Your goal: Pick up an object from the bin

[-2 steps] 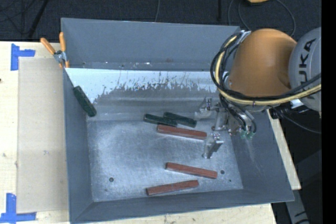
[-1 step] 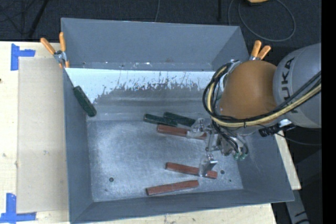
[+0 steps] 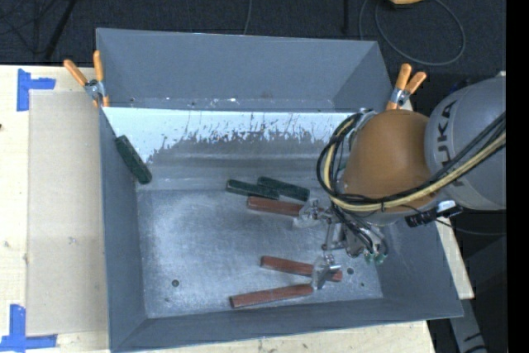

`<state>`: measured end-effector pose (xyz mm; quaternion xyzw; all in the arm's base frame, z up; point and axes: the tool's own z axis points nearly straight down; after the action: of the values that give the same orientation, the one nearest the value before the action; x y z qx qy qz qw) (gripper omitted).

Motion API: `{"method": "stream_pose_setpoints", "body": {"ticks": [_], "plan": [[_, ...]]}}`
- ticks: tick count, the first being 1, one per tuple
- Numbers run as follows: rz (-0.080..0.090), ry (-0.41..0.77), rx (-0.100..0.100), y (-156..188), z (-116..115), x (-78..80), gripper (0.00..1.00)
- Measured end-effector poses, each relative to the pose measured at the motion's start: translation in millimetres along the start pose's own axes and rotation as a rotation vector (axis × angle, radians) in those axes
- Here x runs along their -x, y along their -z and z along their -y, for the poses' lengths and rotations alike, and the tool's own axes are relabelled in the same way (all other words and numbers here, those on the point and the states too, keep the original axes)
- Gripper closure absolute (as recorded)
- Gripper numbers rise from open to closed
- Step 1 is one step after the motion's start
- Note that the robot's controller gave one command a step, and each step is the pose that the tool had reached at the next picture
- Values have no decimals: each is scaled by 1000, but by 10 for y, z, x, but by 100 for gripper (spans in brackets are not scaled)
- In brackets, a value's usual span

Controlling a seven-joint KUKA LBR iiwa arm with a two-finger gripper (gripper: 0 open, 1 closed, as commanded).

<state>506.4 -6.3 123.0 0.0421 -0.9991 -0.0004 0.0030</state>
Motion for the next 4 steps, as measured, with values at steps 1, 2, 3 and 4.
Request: {"method": "stream_pose_setpoints", "body": {"ticks": [1,2,3,4], "plan": [[5,189,-1,59,-87,-6,0],[-1,178,-2,-454,-162,-65,0],[15,177,-3,-378,-158,-22,100],[15,177,-3,-378,-158,-22,100]]}}
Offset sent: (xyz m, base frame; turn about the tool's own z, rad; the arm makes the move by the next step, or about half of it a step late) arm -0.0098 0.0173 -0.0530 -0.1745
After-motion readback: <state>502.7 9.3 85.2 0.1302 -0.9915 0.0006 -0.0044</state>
